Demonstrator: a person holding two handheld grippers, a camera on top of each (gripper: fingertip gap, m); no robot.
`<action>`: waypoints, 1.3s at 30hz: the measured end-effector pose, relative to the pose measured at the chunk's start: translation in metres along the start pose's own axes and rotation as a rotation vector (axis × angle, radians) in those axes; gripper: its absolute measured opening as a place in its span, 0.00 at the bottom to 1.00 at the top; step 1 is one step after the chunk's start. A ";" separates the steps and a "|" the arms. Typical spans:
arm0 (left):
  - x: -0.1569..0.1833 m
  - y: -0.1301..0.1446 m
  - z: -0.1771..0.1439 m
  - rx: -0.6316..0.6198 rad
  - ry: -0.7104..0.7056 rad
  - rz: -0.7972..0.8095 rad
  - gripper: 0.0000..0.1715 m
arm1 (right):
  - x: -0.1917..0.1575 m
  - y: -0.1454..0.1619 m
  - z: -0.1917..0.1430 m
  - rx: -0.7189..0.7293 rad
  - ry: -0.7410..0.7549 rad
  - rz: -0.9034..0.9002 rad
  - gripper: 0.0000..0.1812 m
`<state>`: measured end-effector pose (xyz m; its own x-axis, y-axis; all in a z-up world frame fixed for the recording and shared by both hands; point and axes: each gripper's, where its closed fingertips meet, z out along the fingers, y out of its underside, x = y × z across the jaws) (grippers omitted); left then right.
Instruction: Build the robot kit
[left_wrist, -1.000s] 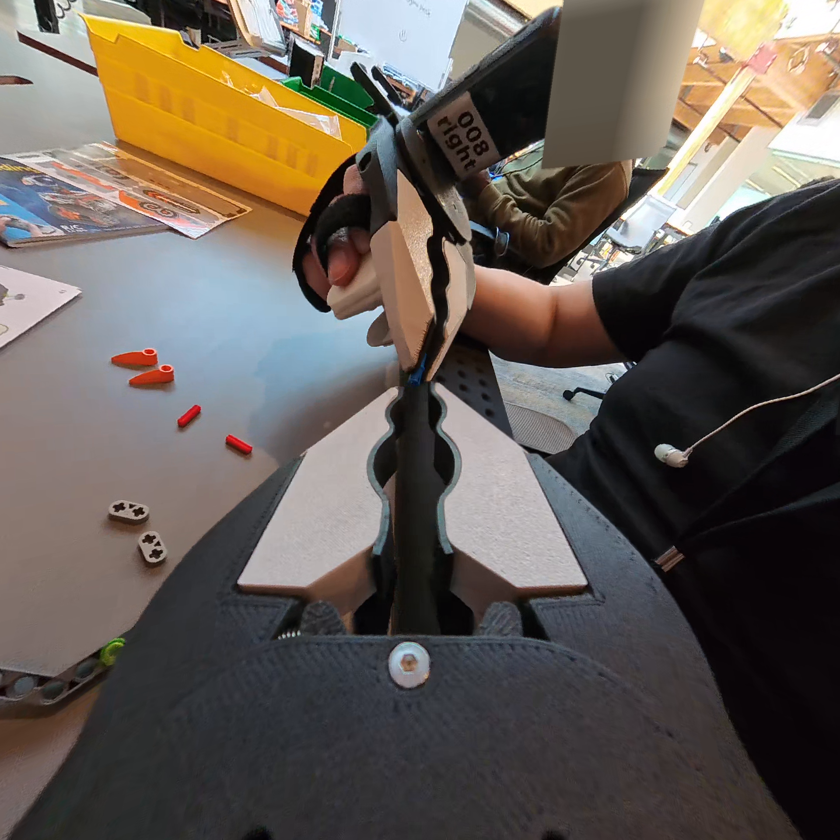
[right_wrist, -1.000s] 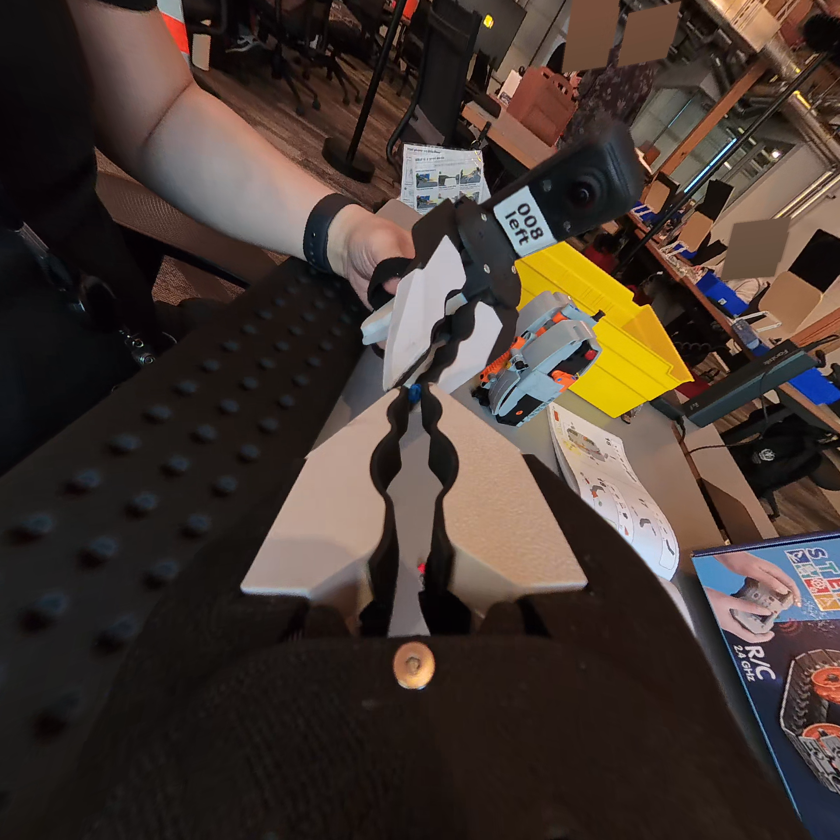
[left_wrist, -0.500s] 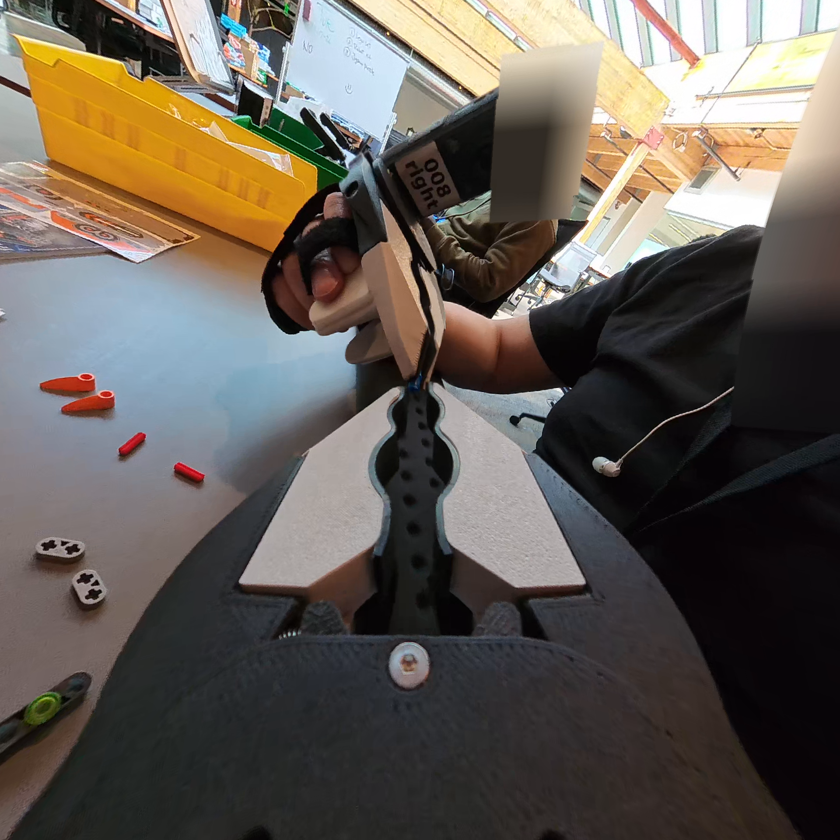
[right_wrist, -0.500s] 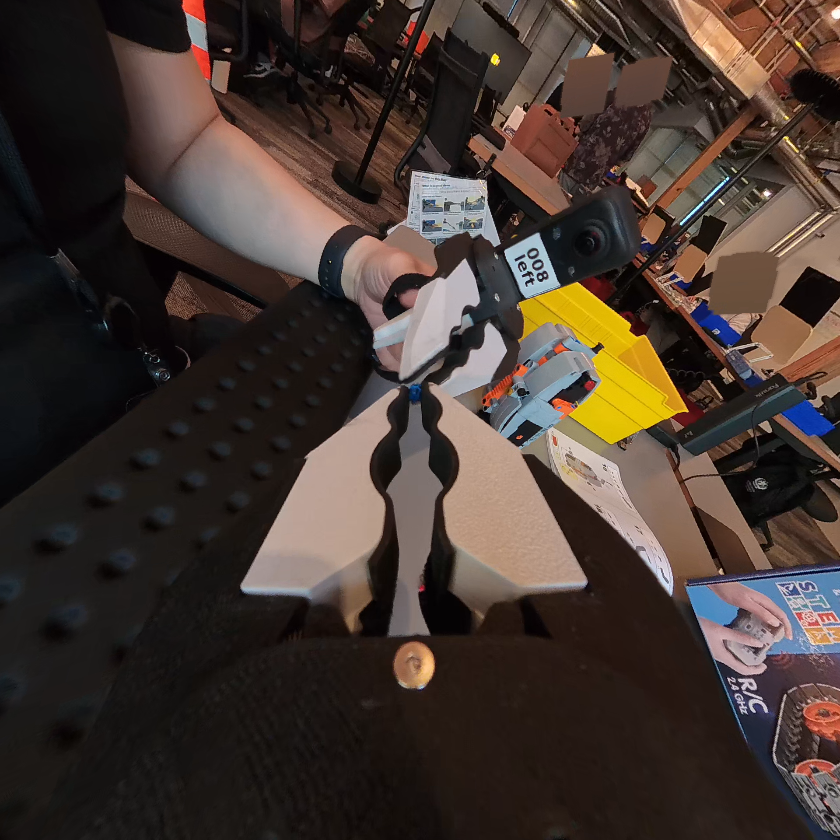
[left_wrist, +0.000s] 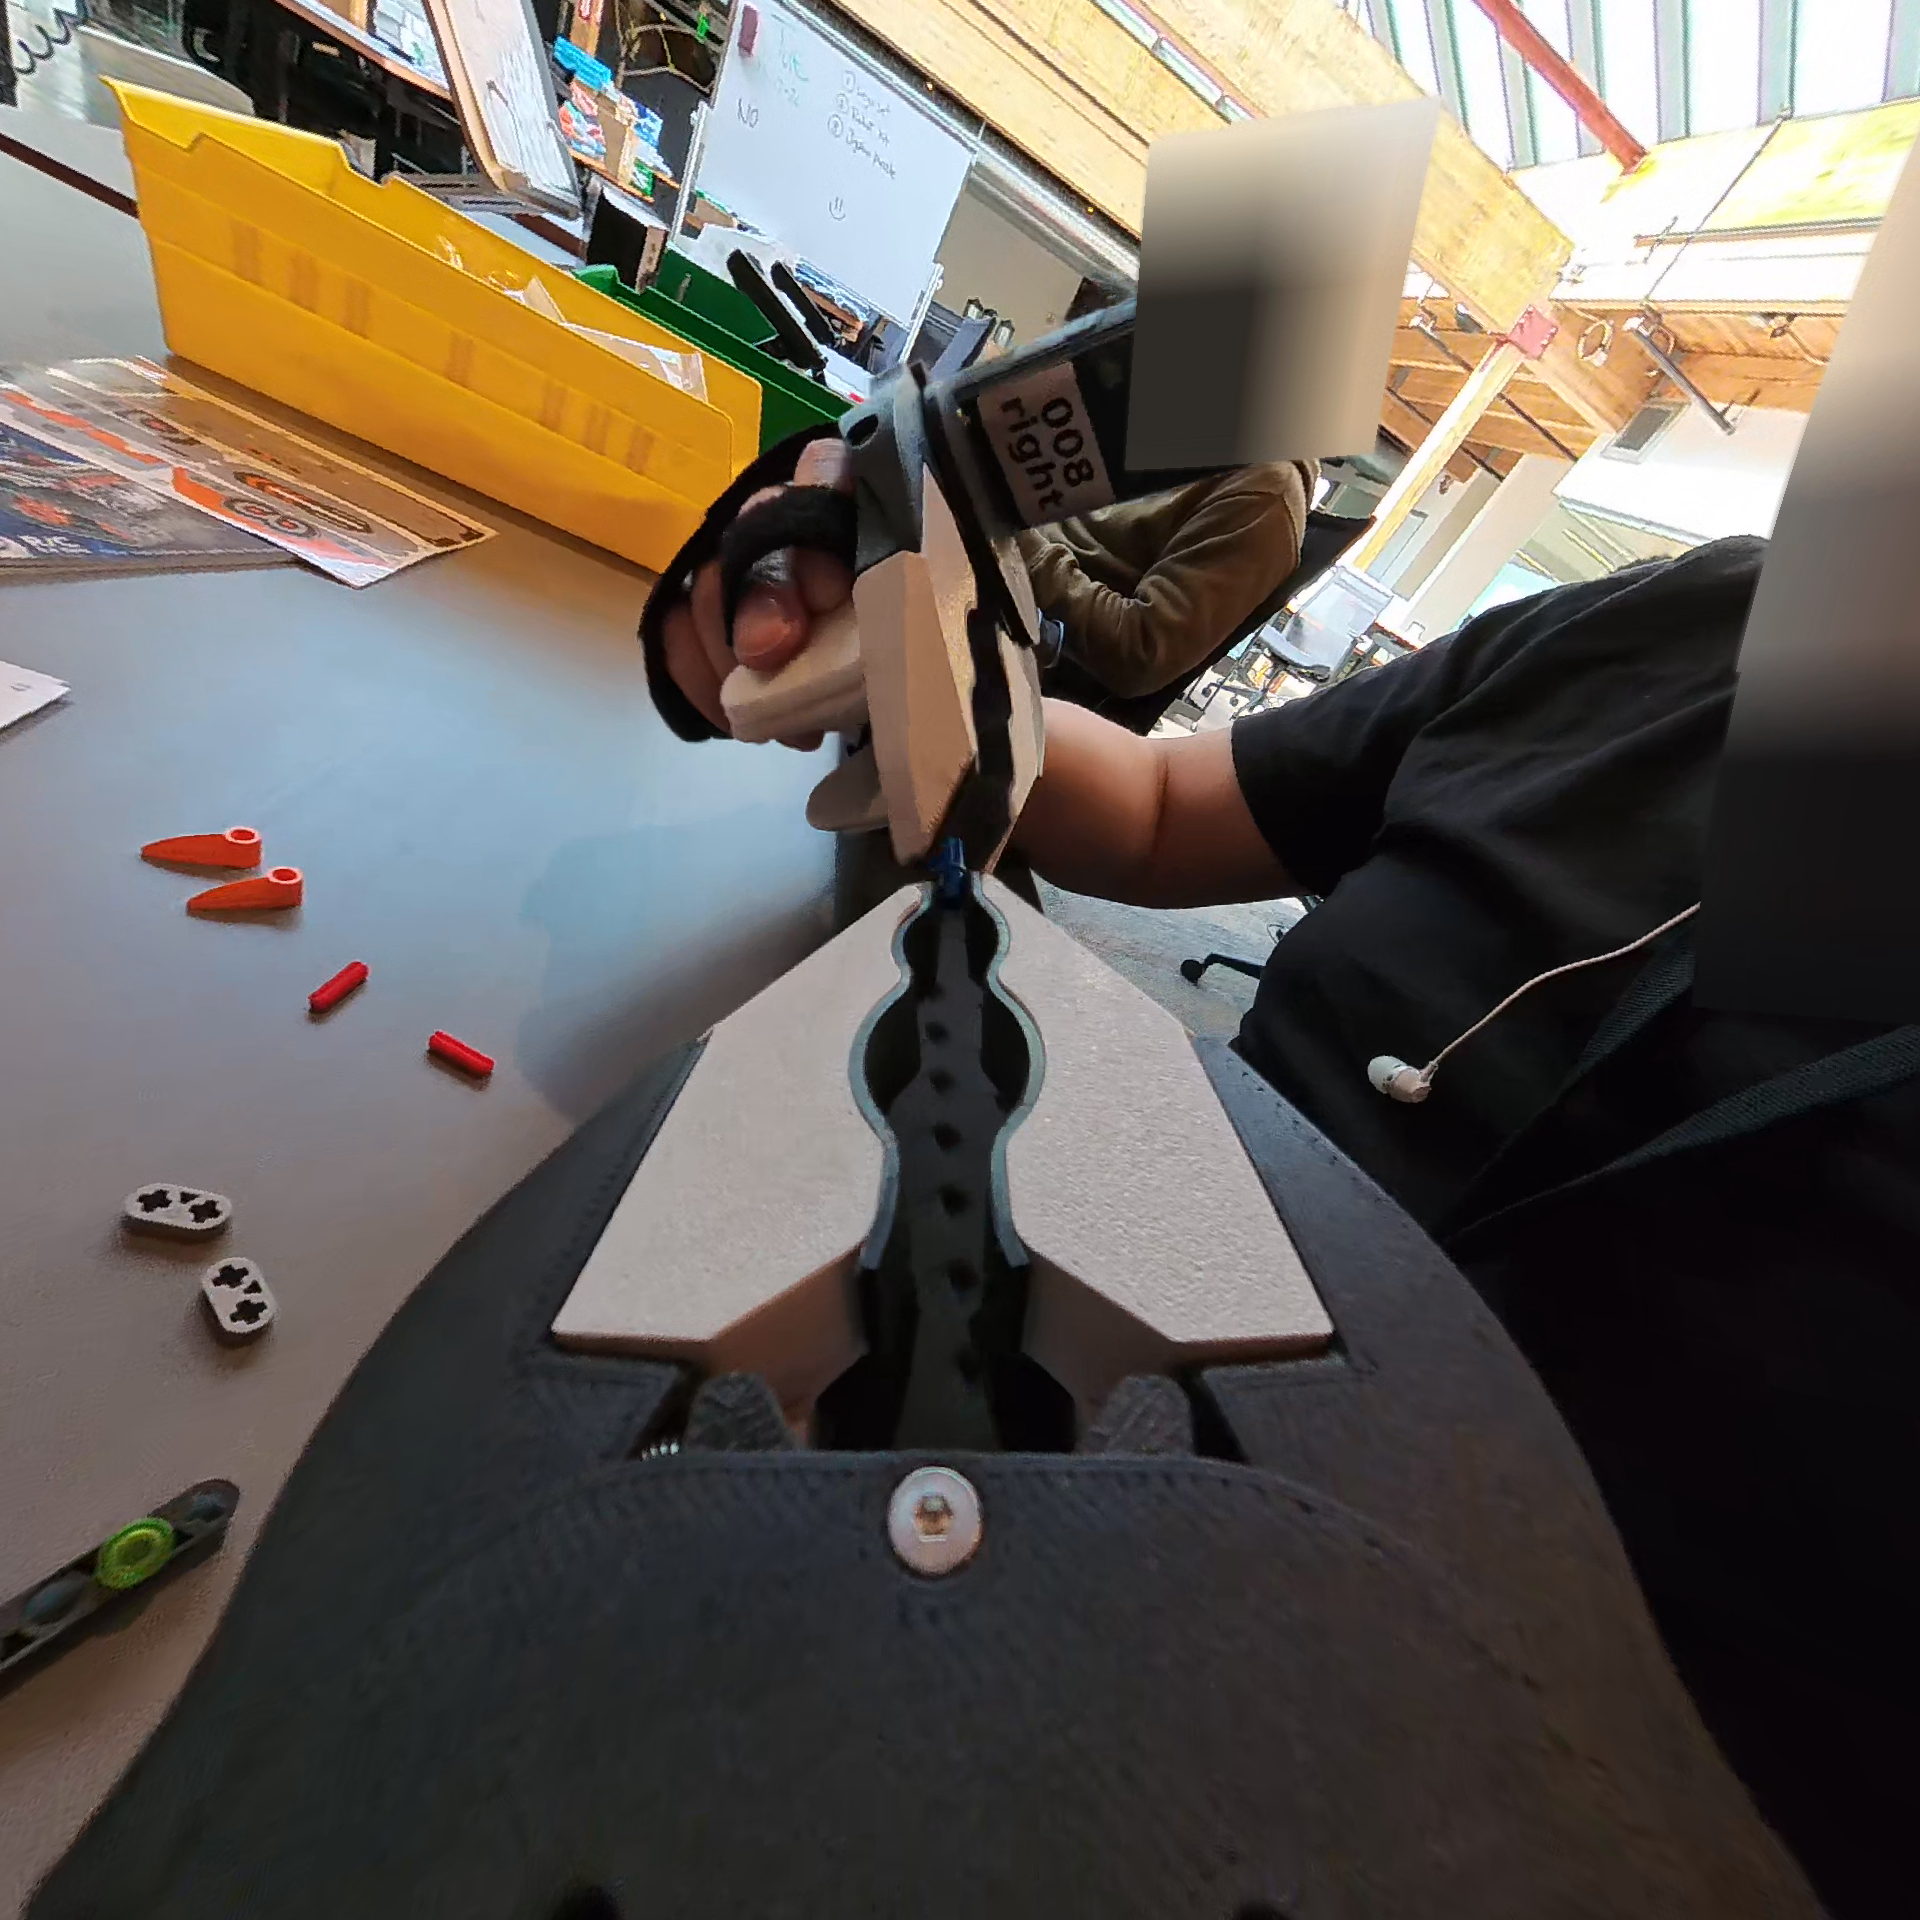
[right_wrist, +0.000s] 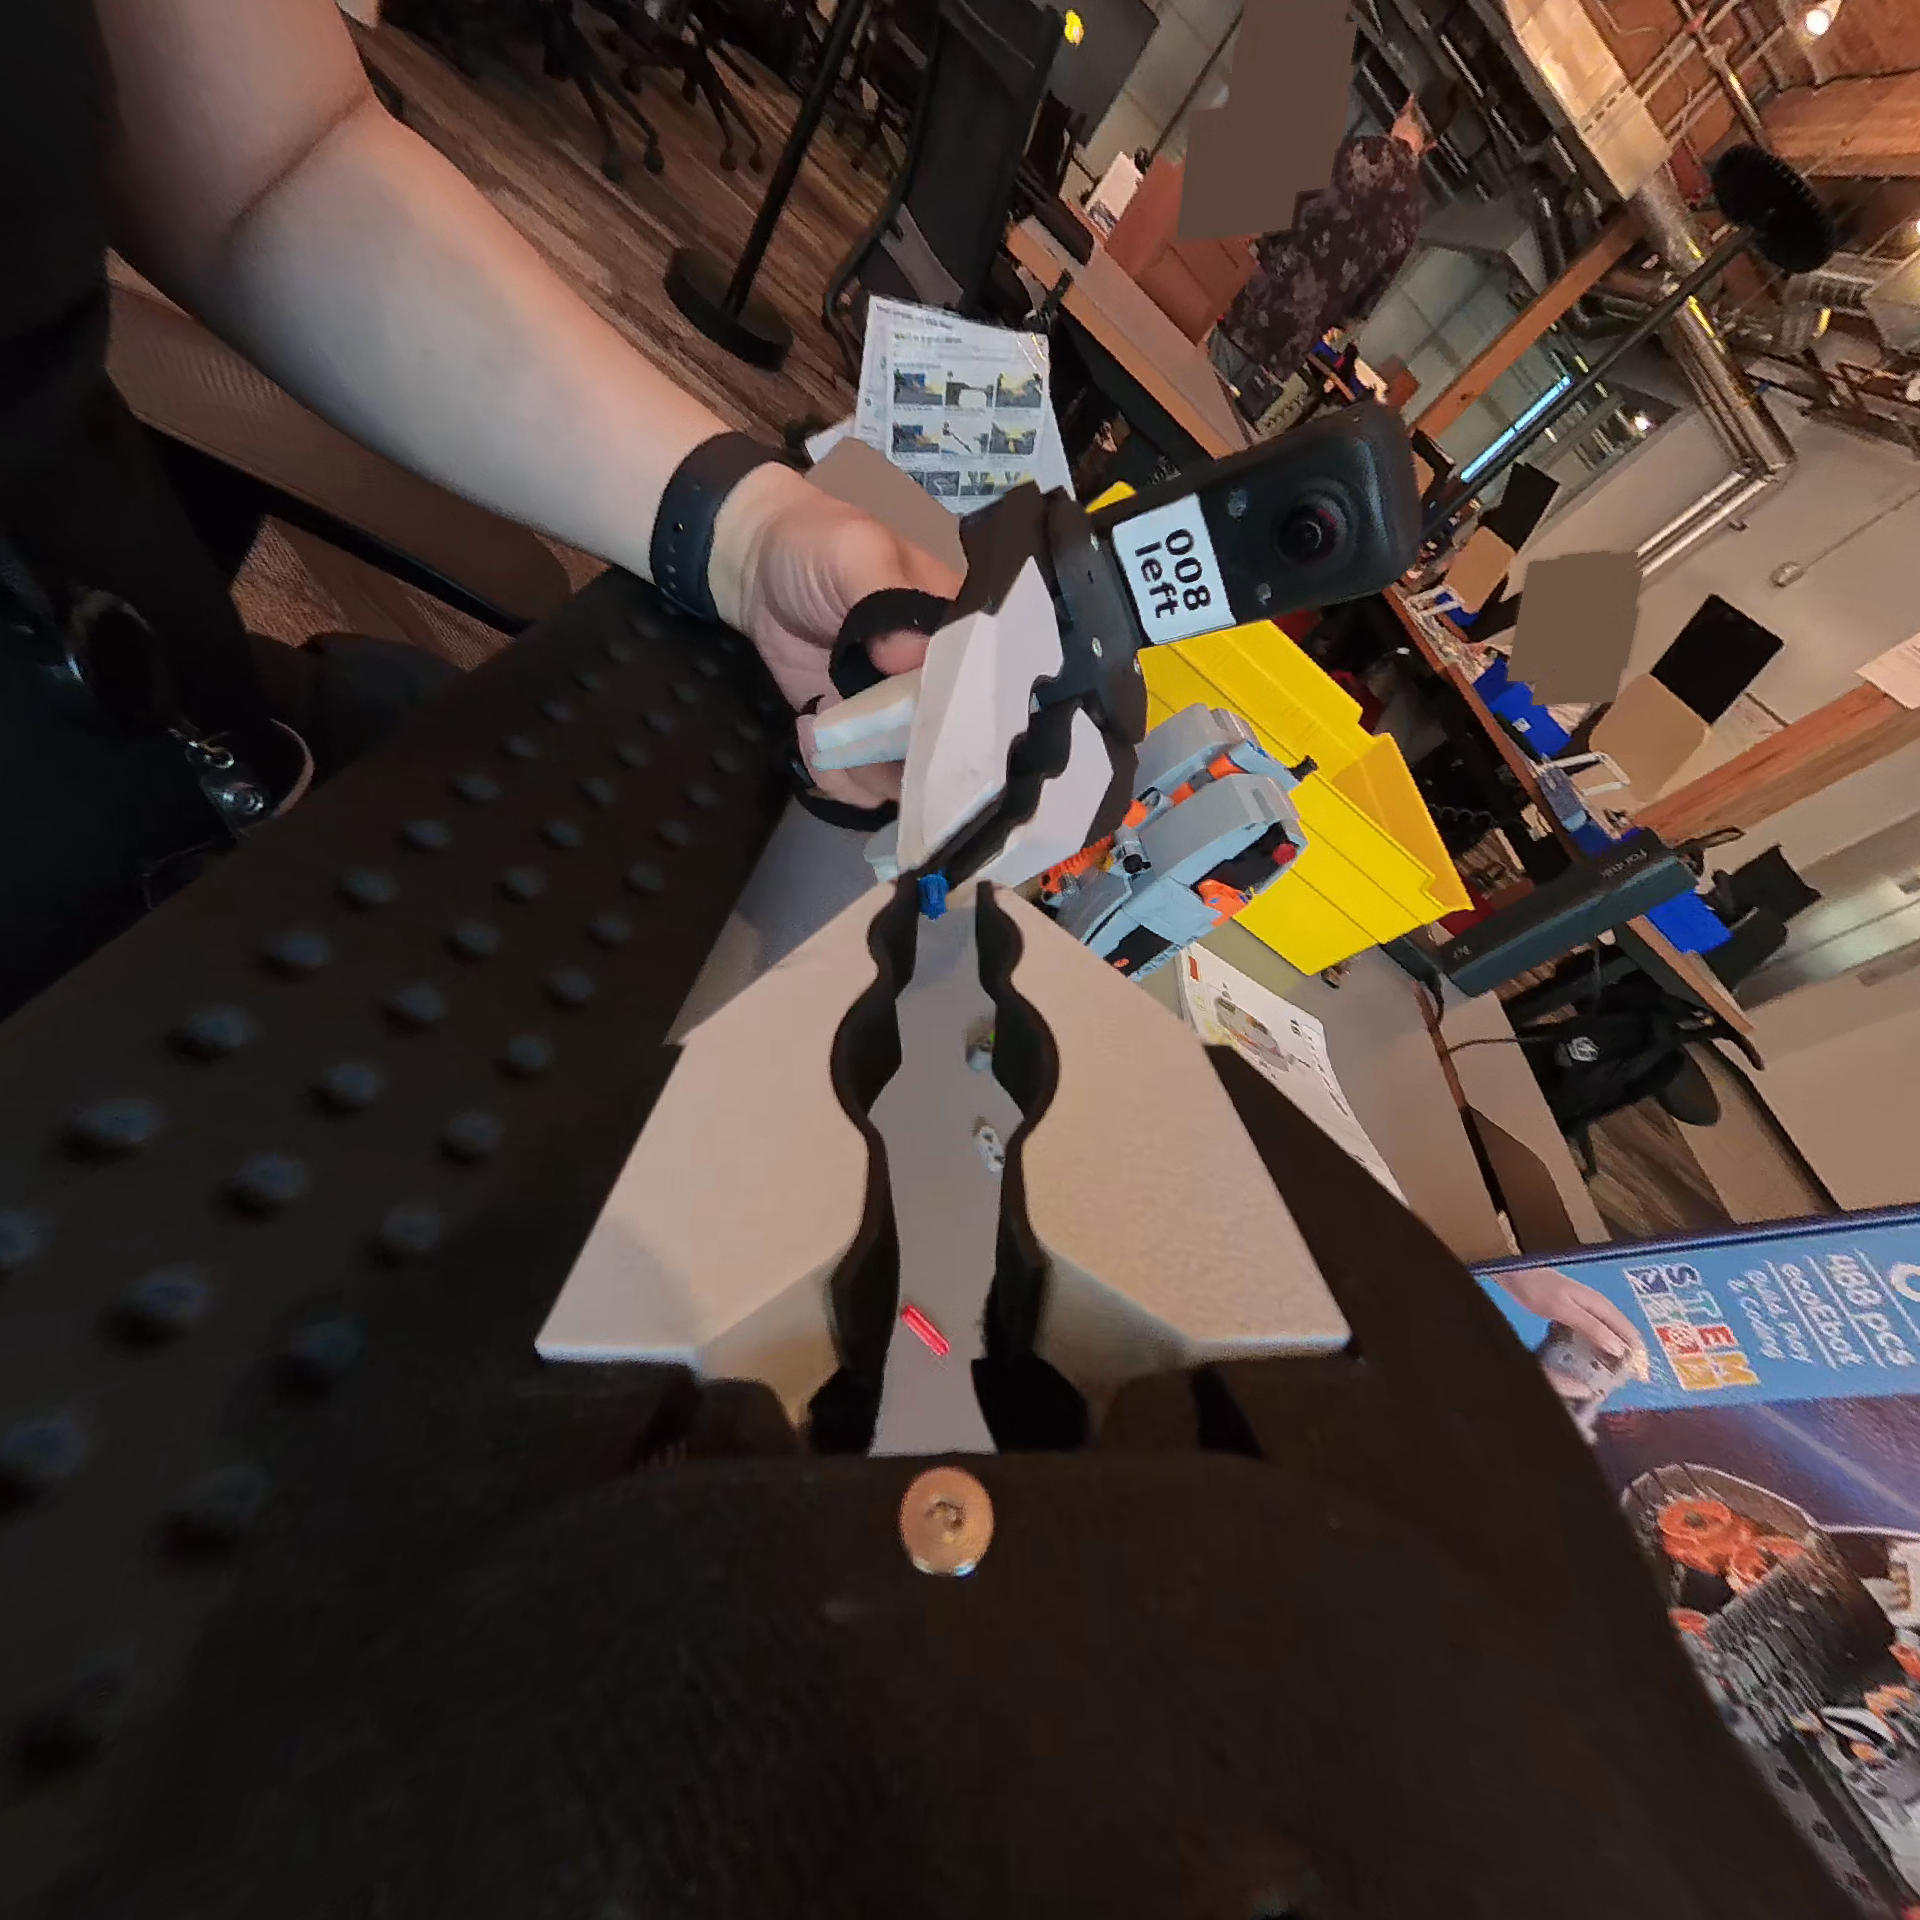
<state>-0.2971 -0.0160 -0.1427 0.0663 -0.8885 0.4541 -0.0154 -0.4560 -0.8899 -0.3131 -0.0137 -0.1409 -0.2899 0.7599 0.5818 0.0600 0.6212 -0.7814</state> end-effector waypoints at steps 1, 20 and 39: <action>0.000 0.001 0.000 -0.001 0.002 -0.004 0.01 | 0.000 0.000 0.000 -0.007 0.004 0.001 0.07; 0.000 0.005 -0.002 -0.026 0.015 -0.028 0.01 | -0.009 0.000 -0.002 -0.035 -0.017 -0.056 0.05; 0.000 0.010 -0.001 -0.052 0.016 -0.033 0.01 | -0.011 0.003 -0.001 -0.040 -0.037 -0.018 0.02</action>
<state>-0.2981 -0.0204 -0.1513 0.0516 -0.8733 0.4844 -0.0658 -0.4870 -0.8709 -0.3091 -0.0204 -0.1495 -0.3261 0.7414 0.5865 0.0927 0.6425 -0.7607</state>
